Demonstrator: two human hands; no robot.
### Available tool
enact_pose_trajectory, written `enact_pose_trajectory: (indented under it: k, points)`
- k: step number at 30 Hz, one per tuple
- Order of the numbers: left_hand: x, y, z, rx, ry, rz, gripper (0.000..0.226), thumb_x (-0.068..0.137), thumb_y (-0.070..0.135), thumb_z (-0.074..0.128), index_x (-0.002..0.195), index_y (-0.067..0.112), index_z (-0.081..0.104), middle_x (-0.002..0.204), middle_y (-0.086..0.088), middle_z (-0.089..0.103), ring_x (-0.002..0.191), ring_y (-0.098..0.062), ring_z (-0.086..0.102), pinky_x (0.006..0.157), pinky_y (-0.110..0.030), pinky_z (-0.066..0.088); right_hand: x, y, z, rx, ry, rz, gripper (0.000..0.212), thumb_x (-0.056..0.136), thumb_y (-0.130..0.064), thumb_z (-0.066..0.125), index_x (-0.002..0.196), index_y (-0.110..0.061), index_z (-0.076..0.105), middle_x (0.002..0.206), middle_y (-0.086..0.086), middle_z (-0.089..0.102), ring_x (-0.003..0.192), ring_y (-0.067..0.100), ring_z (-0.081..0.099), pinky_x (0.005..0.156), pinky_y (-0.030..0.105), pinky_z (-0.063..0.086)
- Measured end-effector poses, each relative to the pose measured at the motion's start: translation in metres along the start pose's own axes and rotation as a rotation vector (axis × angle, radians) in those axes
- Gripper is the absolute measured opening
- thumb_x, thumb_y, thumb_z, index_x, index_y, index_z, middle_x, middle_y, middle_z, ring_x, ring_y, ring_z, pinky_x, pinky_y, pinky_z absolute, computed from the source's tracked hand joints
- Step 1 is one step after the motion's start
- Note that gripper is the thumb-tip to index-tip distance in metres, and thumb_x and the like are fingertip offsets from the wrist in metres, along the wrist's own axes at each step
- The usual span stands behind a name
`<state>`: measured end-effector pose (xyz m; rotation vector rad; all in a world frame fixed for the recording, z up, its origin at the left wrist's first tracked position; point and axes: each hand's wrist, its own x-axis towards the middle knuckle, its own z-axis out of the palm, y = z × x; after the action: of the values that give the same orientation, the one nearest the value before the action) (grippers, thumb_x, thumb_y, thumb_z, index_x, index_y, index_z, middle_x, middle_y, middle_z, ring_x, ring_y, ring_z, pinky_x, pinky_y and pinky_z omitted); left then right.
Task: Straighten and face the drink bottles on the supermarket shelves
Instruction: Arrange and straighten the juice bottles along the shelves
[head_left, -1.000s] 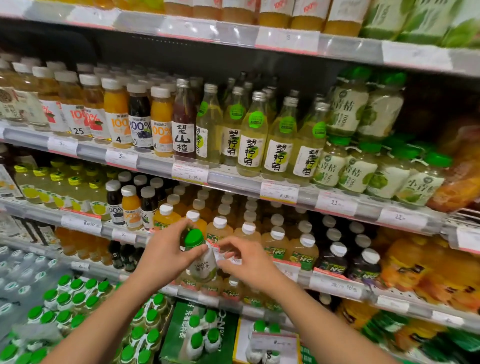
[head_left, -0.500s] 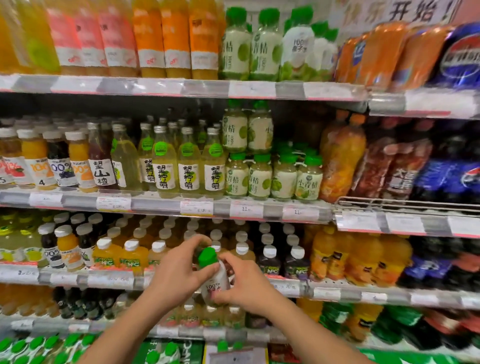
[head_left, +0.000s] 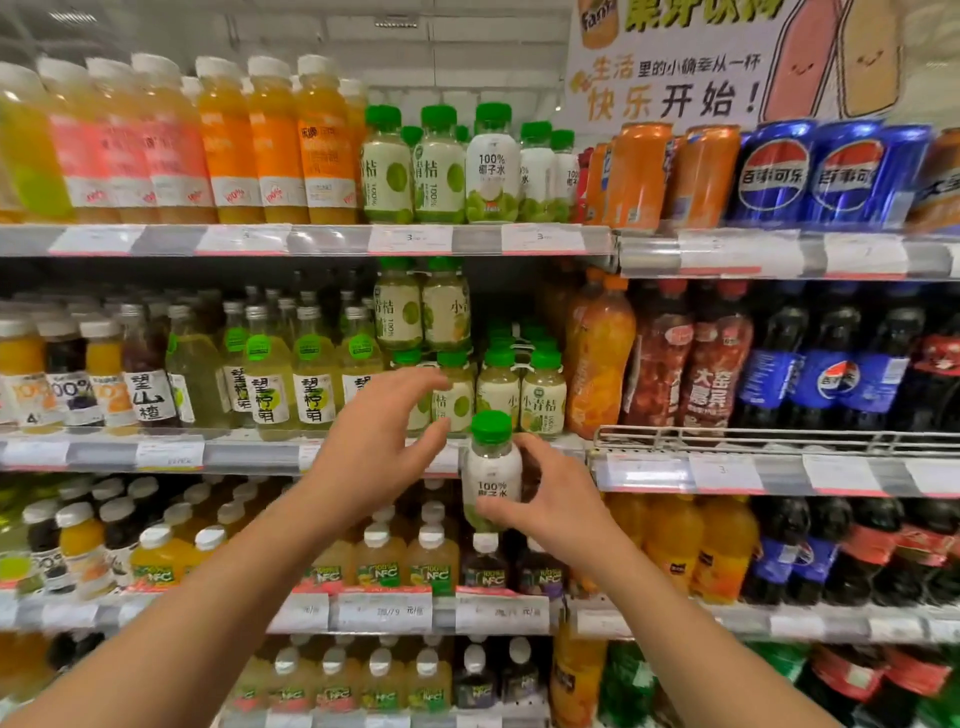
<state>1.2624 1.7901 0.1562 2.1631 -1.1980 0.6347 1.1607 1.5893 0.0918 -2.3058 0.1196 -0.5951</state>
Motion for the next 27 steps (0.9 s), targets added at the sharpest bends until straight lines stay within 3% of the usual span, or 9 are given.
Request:
enact_pose_trajectory:
  k: [3,7,9,14,18,27]
  points:
    - [0.035,0.016,-0.012,0.084,0.062,0.070,0.041,0.095,0.032,0.061,0.134,0.021,0.058,0.144,0.003,0.055,0.137,-0.017,0.043,0.115,-0.035,0.034,0.012,-0.009,-0.032,0.005,0.092,-0.033,0.076,0.070,-0.059,0.085,0.136,-0.035,0.055,0.118,-0.022,0.067,0.105,-0.002,0.063,0.093,0.034,0.056]
    - [0.073,0.037,-0.023,0.138,0.143,0.105,0.050,0.093,0.031,0.061,0.142,0.022,0.051,0.153,0.001,0.044,0.143,-0.021,0.033,0.120,-0.042,0.029,0.026,-0.031,-0.079,-0.014,0.229,-0.094,0.059,0.074,-0.048,0.087,0.123,-0.034,0.058,0.103,-0.023,0.067,0.096,-0.016,0.060,0.076,0.008,0.048]
    - [0.089,0.042,-0.023,0.227,0.167,0.110,0.058,0.092,0.033,0.061,0.147,0.021,0.045,0.158,-0.002,0.036,0.146,-0.025,0.027,0.120,-0.045,0.026,0.036,-0.045,-0.103,-0.011,0.283,-0.129,0.057,0.076,-0.048,0.086,0.124,-0.034,0.059,0.105,-0.021,0.068,0.096,-0.015,0.060,0.073,0.004,0.045]
    - [0.115,0.043,-0.007,0.441,0.137,0.035,0.071,0.090,0.044,0.056,0.152,0.018,0.033,0.162,-0.008,0.030,0.148,-0.032,0.025,0.121,-0.053,0.022,0.066,-0.083,-0.150,-0.009,0.383,-0.238,0.059,0.079,-0.047,0.084,0.130,-0.029,0.061,0.112,-0.016,0.071,0.101,-0.002,0.067,0.085,0.022,0.056]
    - [0.117,0.040,0.002,0.519,0.166,0.035,0.074,0.086,0.046,0.055,0.151,0.016,0.035,0.155,-0.008,0.040,0.143,-0.031,0.033,0.118,-0.053,0.026,0.096,-0.112,-0.182,-0.092,0.423,-0.282,0.054,0.080,-0.049,0.082,0.127,-0.027,0.063,0.109,-0.016,0.071,0.098,-0.003,0.066,0.084,0.023,0.056]
    - [0.122,0.037,-0.006,0.537,0.175,0.088,0.065,0.085,0.047,0.053,0.143,0.021,0.047,0.145,-0.002,0.051,0.131,-0.027,0.047,0.109,-0.046,0.034,0.167,-0.126,-0.204,-0.136,0.385,-0.135,0.059,0.083,-0.041,0.081,0.124,-0.016,0.046,0.106,-0.002,0.064,0.096,0.016,0.067,0.081,0.037,0.060]
